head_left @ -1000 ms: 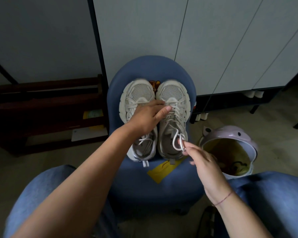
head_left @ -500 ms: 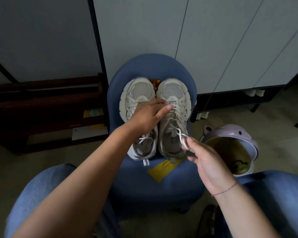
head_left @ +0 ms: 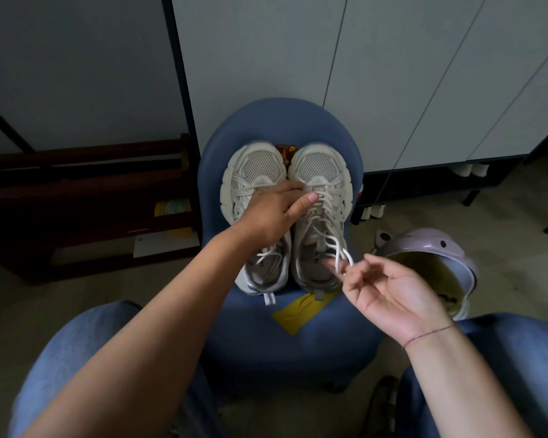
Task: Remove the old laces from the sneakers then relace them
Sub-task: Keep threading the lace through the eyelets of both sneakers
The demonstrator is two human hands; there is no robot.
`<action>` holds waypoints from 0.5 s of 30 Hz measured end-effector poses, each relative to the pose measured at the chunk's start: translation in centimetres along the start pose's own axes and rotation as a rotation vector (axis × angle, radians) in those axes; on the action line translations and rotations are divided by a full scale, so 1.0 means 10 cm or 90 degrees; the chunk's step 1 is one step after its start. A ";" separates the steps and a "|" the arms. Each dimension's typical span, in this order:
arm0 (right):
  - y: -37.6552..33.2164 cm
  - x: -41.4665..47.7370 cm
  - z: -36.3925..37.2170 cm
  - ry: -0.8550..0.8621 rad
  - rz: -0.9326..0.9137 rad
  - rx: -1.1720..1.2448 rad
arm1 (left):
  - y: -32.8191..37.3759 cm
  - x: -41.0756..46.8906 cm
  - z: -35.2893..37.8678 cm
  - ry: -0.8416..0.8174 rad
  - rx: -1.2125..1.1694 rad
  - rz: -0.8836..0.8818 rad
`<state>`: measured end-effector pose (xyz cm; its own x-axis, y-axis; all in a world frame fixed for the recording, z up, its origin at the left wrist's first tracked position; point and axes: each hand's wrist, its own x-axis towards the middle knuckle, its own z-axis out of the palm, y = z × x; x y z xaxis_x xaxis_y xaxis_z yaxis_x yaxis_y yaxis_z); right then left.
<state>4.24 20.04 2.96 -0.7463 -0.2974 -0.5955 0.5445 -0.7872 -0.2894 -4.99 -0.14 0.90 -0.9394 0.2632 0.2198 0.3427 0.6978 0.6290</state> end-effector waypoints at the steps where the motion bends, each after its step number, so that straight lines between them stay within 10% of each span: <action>1: 0.00 0.02 -0.03 -0.002 0.009 -0.013 | 0.00 0.00 0.00 -0.001 -0.001 0.000; 9: 0.12 0.16 -0.08 0.098 -0.104 -0.289 | -0.03 0.01 0.01 -0.010 0.003 -0.004; 15: 0.16 0.15 -0.05 0.111 -0.115 -0.136 | -0.04 0.02 0.02 -0.009 0.017 -0.001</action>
<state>4.20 18.57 1.24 -0.7718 -0.0514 -0.6338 0.4908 -0.6820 -0.5423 -5.33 -0.25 0.51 -0.9395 0.2713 0.2090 0.3422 0.7157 0.6088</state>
